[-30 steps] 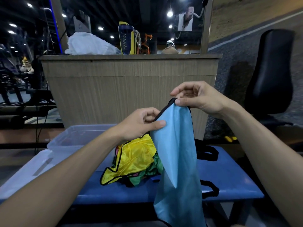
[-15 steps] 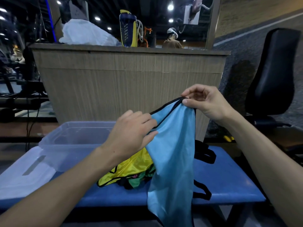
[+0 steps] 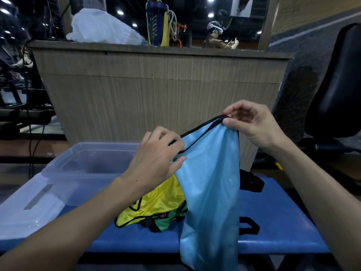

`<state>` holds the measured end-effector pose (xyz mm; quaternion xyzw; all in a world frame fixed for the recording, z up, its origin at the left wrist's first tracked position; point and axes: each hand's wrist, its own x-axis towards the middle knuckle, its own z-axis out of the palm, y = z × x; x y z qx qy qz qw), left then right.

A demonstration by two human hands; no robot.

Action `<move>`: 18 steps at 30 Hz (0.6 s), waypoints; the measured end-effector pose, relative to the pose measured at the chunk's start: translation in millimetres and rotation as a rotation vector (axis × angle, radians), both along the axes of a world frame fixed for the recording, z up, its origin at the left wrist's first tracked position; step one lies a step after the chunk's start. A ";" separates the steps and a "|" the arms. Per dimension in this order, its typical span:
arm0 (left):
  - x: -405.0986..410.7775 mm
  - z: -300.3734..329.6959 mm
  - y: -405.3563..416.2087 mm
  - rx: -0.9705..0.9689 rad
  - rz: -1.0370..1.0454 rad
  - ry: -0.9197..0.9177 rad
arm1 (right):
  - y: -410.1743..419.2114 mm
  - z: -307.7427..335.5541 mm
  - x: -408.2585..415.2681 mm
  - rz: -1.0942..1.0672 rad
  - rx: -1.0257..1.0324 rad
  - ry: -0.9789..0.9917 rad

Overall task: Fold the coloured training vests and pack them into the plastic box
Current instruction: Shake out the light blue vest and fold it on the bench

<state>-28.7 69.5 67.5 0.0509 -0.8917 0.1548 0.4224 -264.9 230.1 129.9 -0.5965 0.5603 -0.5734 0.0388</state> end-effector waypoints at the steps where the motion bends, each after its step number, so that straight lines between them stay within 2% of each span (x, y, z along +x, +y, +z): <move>1: -2.6 -0.1 -2.1 -0.015 0.003 -0.011 | -1.5 -0.3 -2.7 0.003 0.001 0.005; 9: -21.5 10.1 -21.3 -0.141 0.040 -0.074 | -14.3 -12.0 -33.6 -0.008 -0.010 -0.006; 13: -37.4 17.9 -30.3 -0.149 -0.019 -0.193 | -21.2 -20.6 -48.1 -0.011 -0.009 -0.005; 16: -50.2 19.1 -36.4 -0.031 -0.022 -0.251 | -25.1 -23.5 -56.3 -0.008 -0.011 -0.012; 18: -58.3 15.9 -38.9 0.185 -0.095 -0.268 | -26.0 -24.7 -61.1 0.003 -0.015 -0.026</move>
